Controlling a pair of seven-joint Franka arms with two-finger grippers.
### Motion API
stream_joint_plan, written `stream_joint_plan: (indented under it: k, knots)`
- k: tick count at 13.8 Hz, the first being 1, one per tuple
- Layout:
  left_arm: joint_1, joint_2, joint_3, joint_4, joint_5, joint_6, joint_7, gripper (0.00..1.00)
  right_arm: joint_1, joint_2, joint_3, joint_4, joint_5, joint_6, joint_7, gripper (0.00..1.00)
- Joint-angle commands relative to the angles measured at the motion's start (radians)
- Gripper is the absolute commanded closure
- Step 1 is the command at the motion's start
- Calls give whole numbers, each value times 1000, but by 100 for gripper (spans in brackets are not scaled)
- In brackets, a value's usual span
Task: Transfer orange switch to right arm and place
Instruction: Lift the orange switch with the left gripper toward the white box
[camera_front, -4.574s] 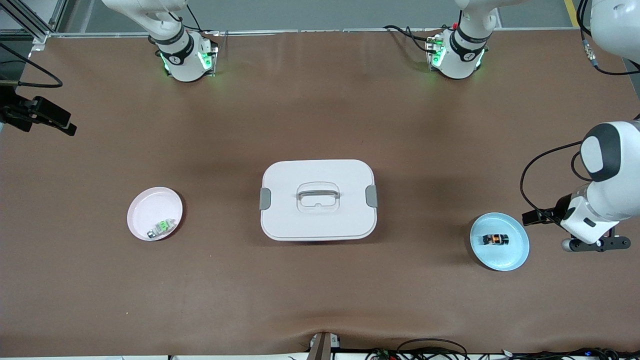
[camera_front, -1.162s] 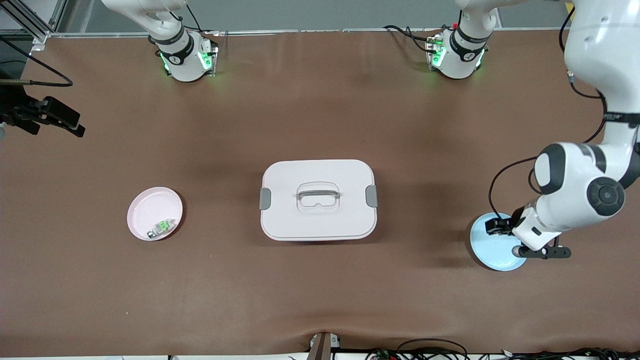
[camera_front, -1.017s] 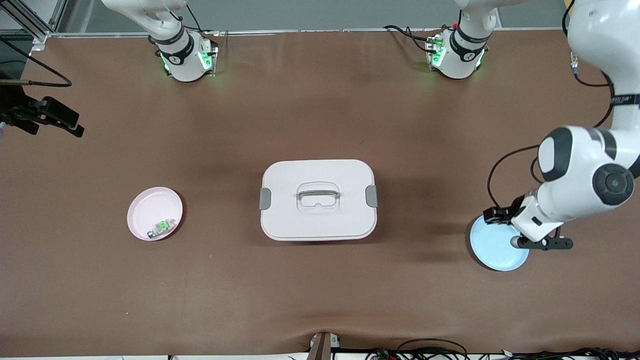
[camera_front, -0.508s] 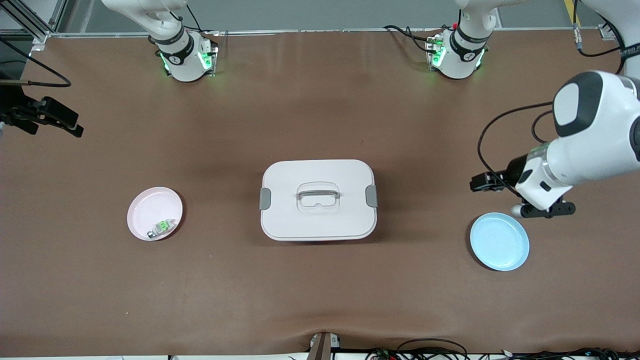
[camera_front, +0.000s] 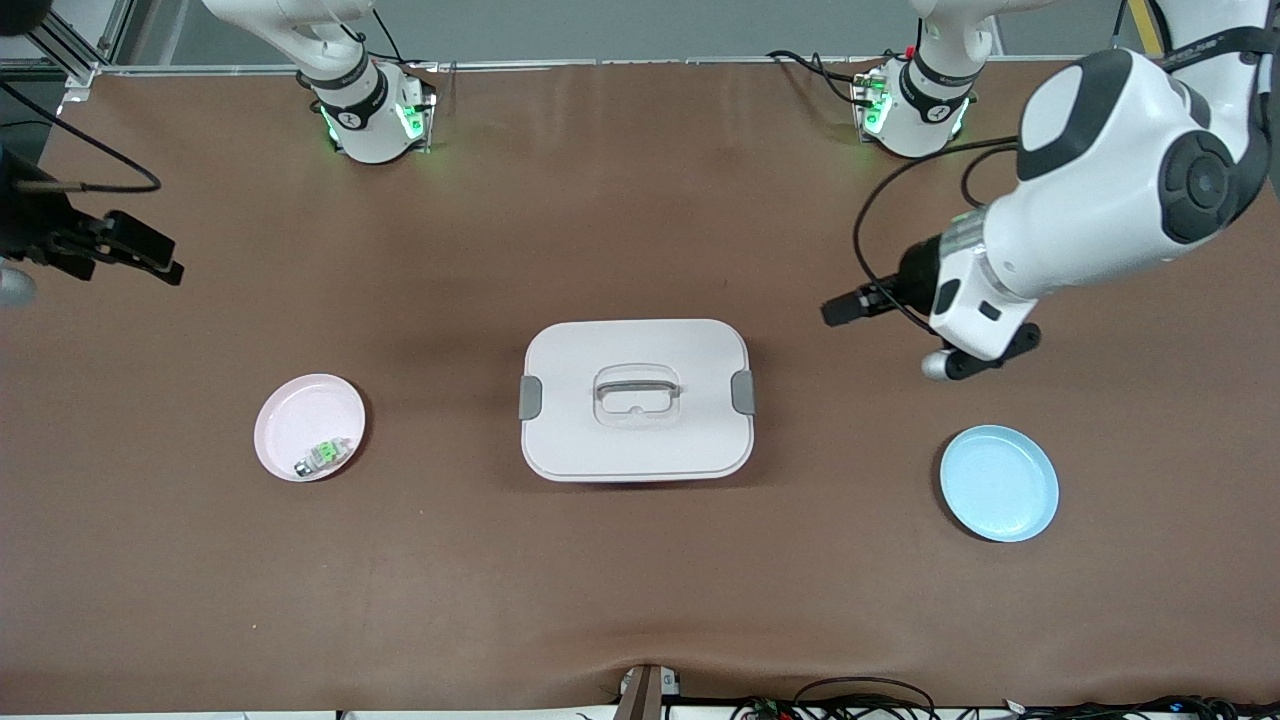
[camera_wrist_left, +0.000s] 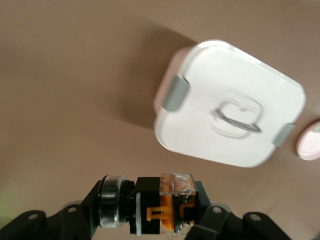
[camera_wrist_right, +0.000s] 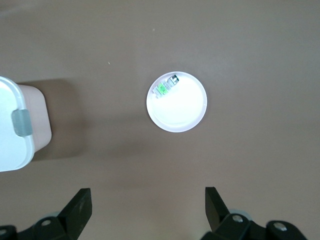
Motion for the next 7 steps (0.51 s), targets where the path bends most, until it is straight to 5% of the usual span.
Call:
stream_joint_plan:
  k: [1, 7]
  knots:
    - [-61, 52, -10, 67, -64, -11, -166, 100, -2, 26, 0, 11, -3, -8, -6, 0]
    - [-209, 170, -8, 162, -105, 93, -504, 100, 37, -1, 7, 15, 12, -7, 26, 0]
